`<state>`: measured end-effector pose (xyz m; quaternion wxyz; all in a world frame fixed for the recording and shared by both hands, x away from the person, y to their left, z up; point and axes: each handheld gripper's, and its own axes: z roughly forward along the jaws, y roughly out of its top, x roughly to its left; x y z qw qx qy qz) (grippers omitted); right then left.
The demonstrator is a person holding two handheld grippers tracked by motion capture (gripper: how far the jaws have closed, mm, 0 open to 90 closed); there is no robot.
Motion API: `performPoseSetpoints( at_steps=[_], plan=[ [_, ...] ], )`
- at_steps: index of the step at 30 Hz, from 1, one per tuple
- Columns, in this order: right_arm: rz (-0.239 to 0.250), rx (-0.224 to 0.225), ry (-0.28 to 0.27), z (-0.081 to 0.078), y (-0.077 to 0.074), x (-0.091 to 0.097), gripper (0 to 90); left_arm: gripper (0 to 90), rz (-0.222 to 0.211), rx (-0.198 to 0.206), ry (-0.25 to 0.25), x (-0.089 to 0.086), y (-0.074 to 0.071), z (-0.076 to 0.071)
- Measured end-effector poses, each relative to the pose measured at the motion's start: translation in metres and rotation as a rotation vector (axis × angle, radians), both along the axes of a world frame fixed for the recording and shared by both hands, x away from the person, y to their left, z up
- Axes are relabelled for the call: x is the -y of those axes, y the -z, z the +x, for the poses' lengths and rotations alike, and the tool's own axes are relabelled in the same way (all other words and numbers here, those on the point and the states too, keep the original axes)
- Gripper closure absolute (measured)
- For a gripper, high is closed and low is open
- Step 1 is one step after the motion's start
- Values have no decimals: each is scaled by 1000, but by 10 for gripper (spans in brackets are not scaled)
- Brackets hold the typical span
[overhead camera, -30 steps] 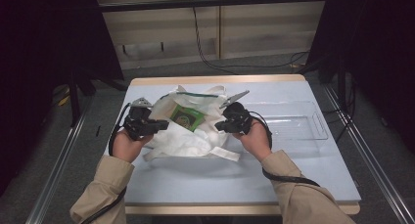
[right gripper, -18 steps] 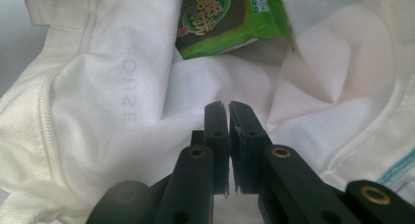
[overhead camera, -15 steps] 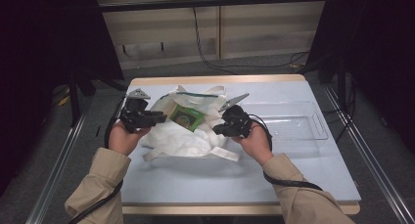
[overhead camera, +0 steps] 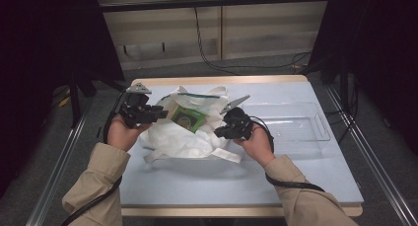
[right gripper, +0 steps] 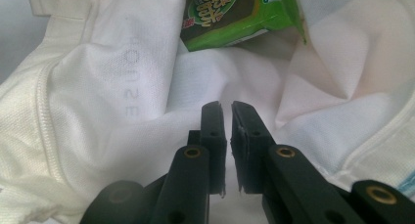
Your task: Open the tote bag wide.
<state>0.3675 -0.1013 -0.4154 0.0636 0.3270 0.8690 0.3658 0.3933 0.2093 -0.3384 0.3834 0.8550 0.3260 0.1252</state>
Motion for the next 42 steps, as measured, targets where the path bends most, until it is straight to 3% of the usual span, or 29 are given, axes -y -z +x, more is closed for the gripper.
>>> performPoseSetpoints(
  at_steps=[8,16,23,29,38,39,42],
  plan=[
    [-7,4,-4,0,1,0,840,697,-9,-1,3,0,-8,4],
    [-7,7,-8,0,2,1,840,695,-1,23,-4,-1,-17,6],
    [-5,6,-19,-1,2,-1,840,697,5,24,-14,1,-14,12],
    [5,1,-25,-2,4,-1,840,701,-5,21,-52,-3,-9,21],
    [22,7,-55,-7,3,-6,840,866,3,6,-41,3,-6,33],
    [27,4,-58,-8,3,-7,840,874,-17,0,-53,4,-6,34],
    [30,-2,-65,-10,5,-9,840,900,8,-8,-34,6,-5,39]
  ],
)
